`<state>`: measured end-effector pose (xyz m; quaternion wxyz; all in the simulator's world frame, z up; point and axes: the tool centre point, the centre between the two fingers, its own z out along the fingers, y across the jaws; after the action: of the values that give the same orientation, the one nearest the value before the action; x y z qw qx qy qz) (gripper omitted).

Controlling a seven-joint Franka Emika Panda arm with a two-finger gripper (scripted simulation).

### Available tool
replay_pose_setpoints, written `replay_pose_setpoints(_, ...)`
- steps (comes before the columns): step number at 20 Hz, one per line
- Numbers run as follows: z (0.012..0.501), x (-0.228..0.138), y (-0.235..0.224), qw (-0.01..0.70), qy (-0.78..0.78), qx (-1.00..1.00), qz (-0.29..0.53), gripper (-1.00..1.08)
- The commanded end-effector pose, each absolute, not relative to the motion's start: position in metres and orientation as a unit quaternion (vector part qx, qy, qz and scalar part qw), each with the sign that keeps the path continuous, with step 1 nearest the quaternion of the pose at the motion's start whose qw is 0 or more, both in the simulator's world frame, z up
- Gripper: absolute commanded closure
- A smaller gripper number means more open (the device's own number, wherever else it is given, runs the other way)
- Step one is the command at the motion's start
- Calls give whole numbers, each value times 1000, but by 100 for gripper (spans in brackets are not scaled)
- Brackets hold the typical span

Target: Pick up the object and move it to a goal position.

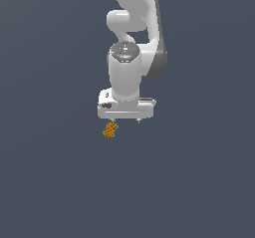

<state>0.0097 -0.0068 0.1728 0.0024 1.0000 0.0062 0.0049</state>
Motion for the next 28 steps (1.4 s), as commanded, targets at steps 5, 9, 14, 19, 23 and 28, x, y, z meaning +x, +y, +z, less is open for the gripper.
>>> replay_pose_setpoints(5,181,14,-19,3,-2,1000,14,-92)
replay_pose_setpoints(9,197,21,-36,4,-11,1000,29,-92)
replay_pose_setpoints(14,197,21,-36,4,-11,1000,28,-92)
replay_pose_setpoints(19,181,14,-41,3,-24,999,25,-92)
replay_pose_setpoints(23,158,2,-48,1,-44,999,21,-92)
replay_pose_setpoints(28,118,-22,-62,-1,-81,997,12,-92)
